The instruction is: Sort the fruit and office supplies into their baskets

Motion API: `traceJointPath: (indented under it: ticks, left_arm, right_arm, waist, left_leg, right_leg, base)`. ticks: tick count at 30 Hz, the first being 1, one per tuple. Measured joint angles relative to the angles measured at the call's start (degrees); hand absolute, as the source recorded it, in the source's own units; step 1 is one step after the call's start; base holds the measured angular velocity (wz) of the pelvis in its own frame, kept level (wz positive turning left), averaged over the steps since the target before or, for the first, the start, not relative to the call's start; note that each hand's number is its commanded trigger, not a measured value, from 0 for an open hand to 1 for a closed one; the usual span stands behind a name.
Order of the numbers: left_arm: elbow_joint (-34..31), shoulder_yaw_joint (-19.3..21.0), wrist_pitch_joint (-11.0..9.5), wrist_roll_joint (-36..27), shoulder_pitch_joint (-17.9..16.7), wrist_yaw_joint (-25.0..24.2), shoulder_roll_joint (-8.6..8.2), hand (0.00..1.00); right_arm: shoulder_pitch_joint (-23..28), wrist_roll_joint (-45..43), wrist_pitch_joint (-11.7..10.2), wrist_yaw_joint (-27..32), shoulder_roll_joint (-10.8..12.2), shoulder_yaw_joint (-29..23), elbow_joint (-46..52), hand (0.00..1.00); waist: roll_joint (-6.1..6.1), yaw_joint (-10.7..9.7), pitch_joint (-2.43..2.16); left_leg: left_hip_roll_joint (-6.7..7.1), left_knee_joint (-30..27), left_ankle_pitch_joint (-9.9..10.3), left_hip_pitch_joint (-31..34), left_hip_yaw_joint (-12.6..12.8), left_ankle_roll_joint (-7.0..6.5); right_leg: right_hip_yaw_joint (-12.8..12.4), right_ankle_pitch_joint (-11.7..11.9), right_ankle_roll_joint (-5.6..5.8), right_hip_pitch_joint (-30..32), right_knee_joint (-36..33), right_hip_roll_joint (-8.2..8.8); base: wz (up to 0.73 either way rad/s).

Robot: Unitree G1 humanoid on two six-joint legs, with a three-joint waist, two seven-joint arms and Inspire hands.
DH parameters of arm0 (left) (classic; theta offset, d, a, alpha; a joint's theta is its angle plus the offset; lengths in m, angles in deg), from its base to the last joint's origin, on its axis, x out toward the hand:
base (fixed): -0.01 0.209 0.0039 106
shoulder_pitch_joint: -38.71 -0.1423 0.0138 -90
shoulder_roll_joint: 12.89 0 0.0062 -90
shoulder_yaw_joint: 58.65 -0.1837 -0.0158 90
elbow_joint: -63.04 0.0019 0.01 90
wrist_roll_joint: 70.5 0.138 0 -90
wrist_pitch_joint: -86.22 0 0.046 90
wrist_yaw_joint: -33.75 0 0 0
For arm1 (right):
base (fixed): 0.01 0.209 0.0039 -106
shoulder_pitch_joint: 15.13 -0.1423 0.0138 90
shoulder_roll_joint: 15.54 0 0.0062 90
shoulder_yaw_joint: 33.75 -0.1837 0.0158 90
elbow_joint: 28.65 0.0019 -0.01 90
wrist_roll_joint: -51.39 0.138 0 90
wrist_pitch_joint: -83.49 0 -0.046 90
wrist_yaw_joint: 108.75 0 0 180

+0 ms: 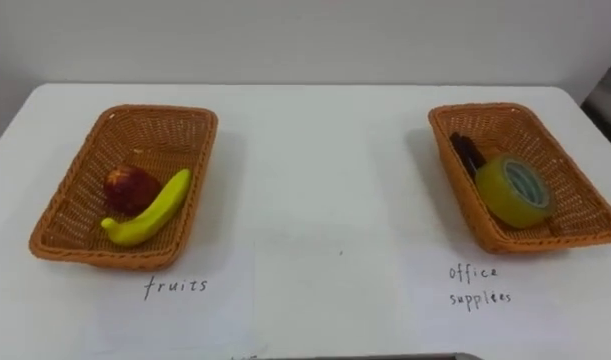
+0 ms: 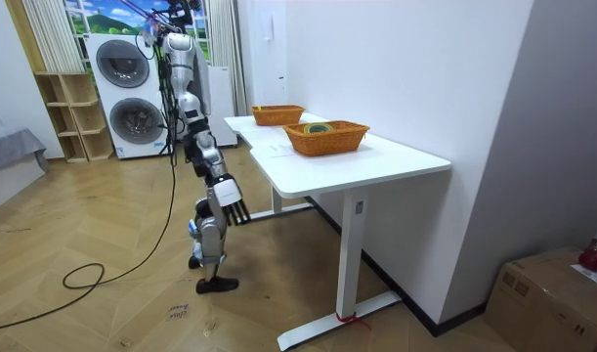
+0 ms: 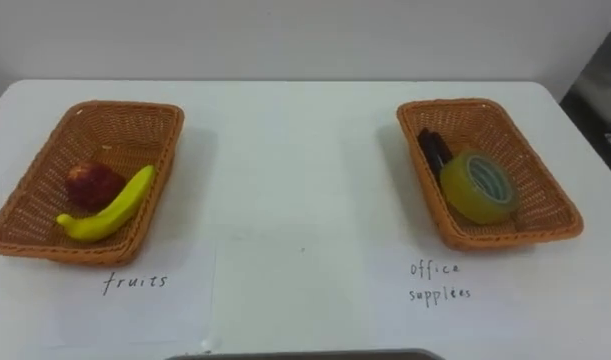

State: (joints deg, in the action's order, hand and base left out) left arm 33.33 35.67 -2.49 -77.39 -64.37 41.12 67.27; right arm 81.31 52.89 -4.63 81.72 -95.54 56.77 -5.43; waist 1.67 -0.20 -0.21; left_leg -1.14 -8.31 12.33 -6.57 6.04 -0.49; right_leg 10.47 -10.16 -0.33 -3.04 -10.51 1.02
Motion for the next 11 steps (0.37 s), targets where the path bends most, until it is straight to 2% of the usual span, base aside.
traceJointPath:
  ticks: [4,7,11]
  left_arm:
    - [0.91,-0.25,-1.37,-0.31,0.19,-0.09,-0.28,0.0]
    - [1.39,-0.26,-2.06,-0.35,0.53,-0.18,-0.51,0.0]
    - [1.56,-0.17,-3.27,-0.34,0.44,-0.31,-0.55,0.0]
  right_arm:
    - [-1.57,-2.13,-1.35,0.4,0.2,2.2,0.06,0.0]
    - [-1.63,-2.11,-2.34,0.38,0.51,2.93,-0.02,0.0]
    - [-1.43,-1.99,-3.24,0.27,1.01,3.26,-0.02,0.0]
  waist:
    - [-0.54,1.0,0.3]
    - [-0.53,1.92,0.43]
    - [-0.4,2.15,0.52]
  left_leg:
    - [-0.02,-0.08,-0.01,0.01,-0.14,0.02]
    - [-0.02,-0.22,-0.01,0.05,-0.15,0.02]
    - [0.04,-0.33,-0.01,0.2,-0.99,0.02]
  right_leg:
    - [0.73,0.0,0.0,-0.85,0.86,-0.02]
    - [0.83,-0.03,-0.01,-0.98,1.06,-0.01]
    - [1.23,-0.02,-0.01,-1.41,1.77,-0.04]
  base:
    - [0.09]
    - [0.02]
    - [0.04]
